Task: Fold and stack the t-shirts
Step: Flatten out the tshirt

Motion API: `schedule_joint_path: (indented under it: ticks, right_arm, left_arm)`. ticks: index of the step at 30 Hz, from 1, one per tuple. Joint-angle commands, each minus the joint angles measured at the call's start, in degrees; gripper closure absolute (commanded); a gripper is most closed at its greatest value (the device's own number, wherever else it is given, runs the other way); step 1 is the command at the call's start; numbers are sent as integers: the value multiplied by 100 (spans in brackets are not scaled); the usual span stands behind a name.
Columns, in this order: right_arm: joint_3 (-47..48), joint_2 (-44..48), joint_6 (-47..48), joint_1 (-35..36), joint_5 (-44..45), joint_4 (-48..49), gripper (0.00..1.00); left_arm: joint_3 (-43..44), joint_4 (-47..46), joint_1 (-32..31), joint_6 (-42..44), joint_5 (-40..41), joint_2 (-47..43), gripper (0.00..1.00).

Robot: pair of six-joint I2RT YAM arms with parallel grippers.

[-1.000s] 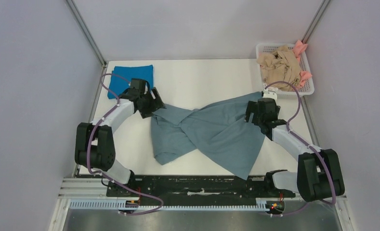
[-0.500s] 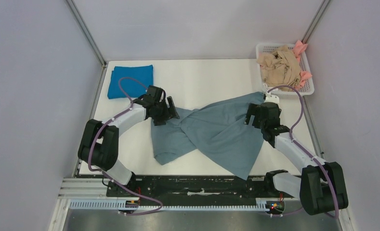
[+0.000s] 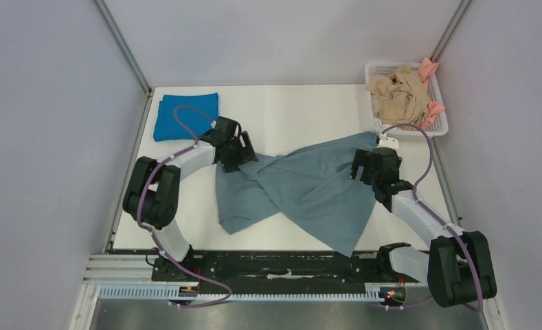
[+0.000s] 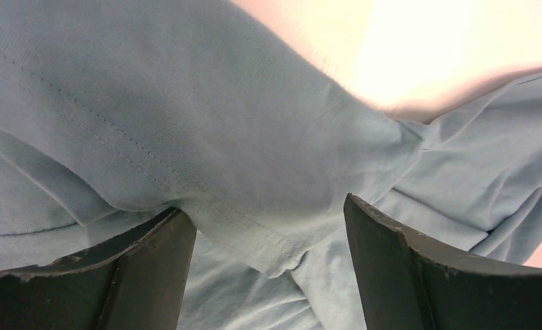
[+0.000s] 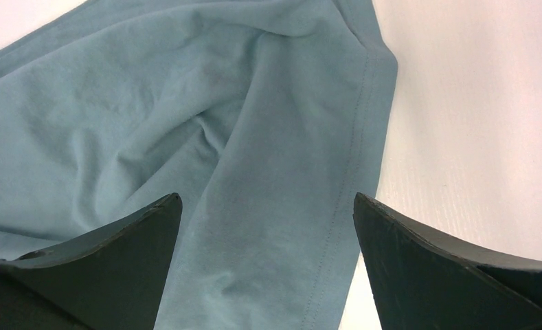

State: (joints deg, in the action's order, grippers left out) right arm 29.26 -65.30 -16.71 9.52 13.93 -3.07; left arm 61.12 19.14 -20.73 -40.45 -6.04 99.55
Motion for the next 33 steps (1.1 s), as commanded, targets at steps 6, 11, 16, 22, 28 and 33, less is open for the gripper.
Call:
schedule_joint_path:
  ticks: [6, 11, 16, 22, 28, 33]
  right_arm:
    - [10, 45, 45, -5, 192, 123, 2]
    - [27, 17, 70, -2, 229, 114, 2]
    - [36, -40, 78, -7, 322, 96, 2]
    - [47, -82, 84, -3, 340, 91, 2]
    - [20, -97, 85, -5, 410, 117, 2]
    - [28, -118, 90, -3, 471, 109, 2]
  left_arm:
    - [462, 47, -1, -58, 382, -236, 17]
    - [845, 425, -8, 63, 292, -107, 17]
    - [909, 670, -5, 135, 416, -255, 18]
    - [1145, 548, -9, 142, 319, 22, 18]
    - [1998, 112, -8, 107, 25, 1046, 18]
    - [3063, 71, 0, 230, 315, 1994, 17]
